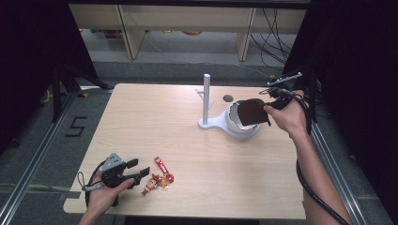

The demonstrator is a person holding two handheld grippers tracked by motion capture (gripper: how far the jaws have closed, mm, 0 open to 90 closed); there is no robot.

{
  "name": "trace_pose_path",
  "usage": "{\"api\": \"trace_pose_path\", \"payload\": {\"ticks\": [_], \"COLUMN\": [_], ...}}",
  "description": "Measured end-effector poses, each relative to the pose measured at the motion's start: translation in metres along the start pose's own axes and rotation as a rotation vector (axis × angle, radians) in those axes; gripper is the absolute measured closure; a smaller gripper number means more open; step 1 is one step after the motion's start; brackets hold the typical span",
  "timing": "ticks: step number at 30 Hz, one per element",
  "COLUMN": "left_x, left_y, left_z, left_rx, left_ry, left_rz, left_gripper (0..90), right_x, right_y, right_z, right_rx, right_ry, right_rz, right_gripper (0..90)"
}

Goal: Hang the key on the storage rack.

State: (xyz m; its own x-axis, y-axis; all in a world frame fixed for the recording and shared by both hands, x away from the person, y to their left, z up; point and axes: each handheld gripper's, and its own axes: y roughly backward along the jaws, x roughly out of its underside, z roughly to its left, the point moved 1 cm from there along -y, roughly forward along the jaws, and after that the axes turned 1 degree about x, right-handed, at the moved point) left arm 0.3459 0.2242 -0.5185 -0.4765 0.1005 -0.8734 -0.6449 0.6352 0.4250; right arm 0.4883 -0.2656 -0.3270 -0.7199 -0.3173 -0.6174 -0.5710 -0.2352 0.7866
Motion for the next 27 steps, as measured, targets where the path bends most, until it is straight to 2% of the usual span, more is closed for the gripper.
{"api": "trace_pose_path", "payload": {"ticks": [2, 6, 7, 8, 11, 16, 19, 20, 23, 25, 27], "left_x": [0.0, 0.0, 0.0, 0.0, 0.0, 0.001, 0.001, 0.001, 0.001, 0.001, 0.001], "left_y": [0.001, 0.0, 0.0, 0.0, 0.0, 0.0, 0.0, 0.0, 0.0, 0.0, 0.0], "left_z": [0.0, 0.0, 0.0, 0.0, 0.0, -0.001, -0.001, -0.001, -0.001, -0.001, -0.001], "left_rx": [-0.008, 0.0, 0.0, 0.001, 0.002, -0.008, -0.006, -0.003, -0.004, -0.005, -0.005], "left_ry": [0.001, -0.002, -0.002, -0.003, -0.006, -0.006, -0.006, -0.006, -0.004, -0.003, -0.002], "left_rz": [0.005, 0.002, 0.002, 0.003, 0.004, 0.015, 0.013, 0.01, 0.01, 0.01, 0.01], "left_gripper": [31.9, 31.9, 31.9, 31.9, 31.9, 31.8, 31.8, 31.8, 31.8, 31.8, 31.8], "right_x": [-0.001, 0.0, -0.001, -0.001, -0.001, 0.0, 0.002, 0.002, 0.003, 0.003, 0.004], "right_y": [-0.005, -0.011, -0.013, -0.014, -0.018, -0.024, -0.028, -0.03, -0.036, -0.04, -0.044], "right_z": [-0.002, -0.001, -0.002, -0.001, 0.0, 0.0, 0.003, 0.001, 0.002, 0.0, 0.001], "right_rx": [0.006, 0.01, 0.013, 0.015, 0.012, 0.016, 0.009, 0.011, 0.011, 0.012, 0.005], "right_ry": [0.032, 0.032, 0.053, 0.039, 0.043, 0.066, 0.038, 0.06, 0.061, 0.089, 0.07], "right_rz": [-0.014, -0.004, -0.01, -0.006, -0.001, 0.002, 0.017, 0.01, 0.012, 0.01, 0.021], "right_gripper": [86.8, 86.8, 86.8, 86.7, 86.7, 86.7, 86.6, 86.5, 86.3, 86.1, 86.6]}}
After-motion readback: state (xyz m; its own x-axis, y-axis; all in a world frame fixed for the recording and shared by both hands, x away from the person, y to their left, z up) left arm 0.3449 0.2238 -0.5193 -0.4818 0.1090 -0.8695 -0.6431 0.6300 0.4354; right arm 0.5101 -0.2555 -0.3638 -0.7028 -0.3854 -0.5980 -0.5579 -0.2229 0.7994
